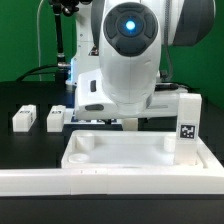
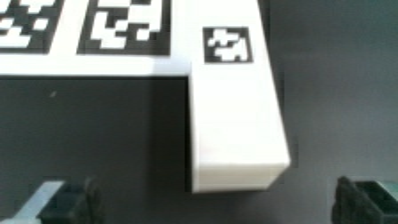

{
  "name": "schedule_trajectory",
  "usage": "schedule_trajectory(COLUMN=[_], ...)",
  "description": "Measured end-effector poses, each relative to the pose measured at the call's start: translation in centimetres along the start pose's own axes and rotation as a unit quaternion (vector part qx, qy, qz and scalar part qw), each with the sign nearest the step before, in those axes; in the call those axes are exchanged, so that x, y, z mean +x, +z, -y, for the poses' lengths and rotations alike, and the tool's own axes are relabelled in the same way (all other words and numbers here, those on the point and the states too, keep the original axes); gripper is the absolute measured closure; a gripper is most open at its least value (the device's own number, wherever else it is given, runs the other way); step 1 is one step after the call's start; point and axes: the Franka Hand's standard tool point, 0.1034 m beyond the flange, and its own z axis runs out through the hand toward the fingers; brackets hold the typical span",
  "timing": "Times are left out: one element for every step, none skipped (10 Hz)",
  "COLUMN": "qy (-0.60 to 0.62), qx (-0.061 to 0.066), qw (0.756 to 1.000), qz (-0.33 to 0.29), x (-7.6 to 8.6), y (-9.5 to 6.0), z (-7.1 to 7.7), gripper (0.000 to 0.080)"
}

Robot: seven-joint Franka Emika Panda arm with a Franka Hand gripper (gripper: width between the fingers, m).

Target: Assemble desk

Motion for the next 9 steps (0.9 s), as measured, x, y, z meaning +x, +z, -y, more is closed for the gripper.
schedule_trajectory(qy=[0.002,0.002,0.002,0.002,0.006,0.015,0.018,0.017,0.017], qx=[0.000,0.001,0.001,0.001,0.002,0.003,0.002,0.001,0.002], qw=[1.000,1.000,1.000,1.000,1.000,1.000,0.999,0.999,0.999], qz=[0.001,-0.001,-0.001,-0.001,0.003,0.015,0.026,0.031,0.029], x=[-0.1,0.0,0.0,0.0,0.0,-0.2,-0.5,-0.6,-0.5], y=[0.1,0.1,0.0,0.1,0.3,1.5,2.6,3.1,2.9], z=[0.1,0.0,0.0,0.0,0.1,0.3,0.7,0.9,0.7], gripper=[0.0150,0.0150,0.0150,0.0150,0.0150,0.0150,0.0150,0.0150,0.0150])
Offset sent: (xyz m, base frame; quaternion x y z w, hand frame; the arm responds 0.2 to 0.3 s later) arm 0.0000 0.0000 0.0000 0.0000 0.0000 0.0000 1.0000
